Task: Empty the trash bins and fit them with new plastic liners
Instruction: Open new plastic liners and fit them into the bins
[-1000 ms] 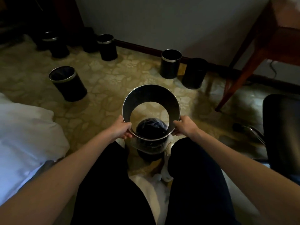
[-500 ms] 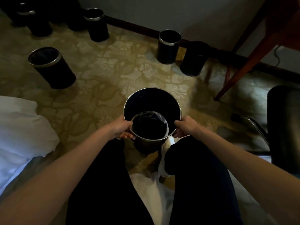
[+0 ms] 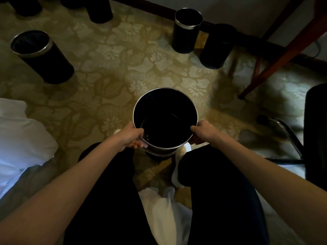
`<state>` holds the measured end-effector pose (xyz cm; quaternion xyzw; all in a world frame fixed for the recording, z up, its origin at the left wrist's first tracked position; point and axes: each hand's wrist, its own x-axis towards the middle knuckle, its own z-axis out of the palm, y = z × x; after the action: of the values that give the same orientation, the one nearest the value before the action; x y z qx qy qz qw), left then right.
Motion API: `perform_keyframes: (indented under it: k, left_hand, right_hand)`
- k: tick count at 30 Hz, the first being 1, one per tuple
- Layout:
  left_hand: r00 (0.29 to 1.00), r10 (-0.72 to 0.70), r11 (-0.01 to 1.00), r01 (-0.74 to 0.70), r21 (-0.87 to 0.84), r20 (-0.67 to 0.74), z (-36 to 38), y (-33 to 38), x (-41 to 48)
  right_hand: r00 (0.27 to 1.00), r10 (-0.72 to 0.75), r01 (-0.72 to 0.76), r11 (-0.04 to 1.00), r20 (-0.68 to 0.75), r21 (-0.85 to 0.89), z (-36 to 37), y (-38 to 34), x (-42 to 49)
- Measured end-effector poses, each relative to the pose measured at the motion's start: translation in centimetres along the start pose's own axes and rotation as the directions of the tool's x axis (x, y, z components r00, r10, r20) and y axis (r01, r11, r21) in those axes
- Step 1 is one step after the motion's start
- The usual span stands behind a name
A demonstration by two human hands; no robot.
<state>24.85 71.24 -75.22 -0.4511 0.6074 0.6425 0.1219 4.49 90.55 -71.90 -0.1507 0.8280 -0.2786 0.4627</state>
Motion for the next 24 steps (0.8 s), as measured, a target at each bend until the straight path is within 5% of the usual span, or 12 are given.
perform_keyframes:
  k: [12,24]
  left_hand:
    - [0.99,-0.097,0.994,0.09,0.065,0.102,-0.2,0.1,4.1]
    - [0.965,-0.26,0.96,0.257,0.109,0.014,1.8,-3.9,9.8]
  right_hand:
    - [0.992,0.082,-0.068,0.989,0.101,-0.13,0.4,0.3,3.7]
    - [0.946,0.268,-0.217,0.941,0.181,-0.259,3.7,3.3,10.9]
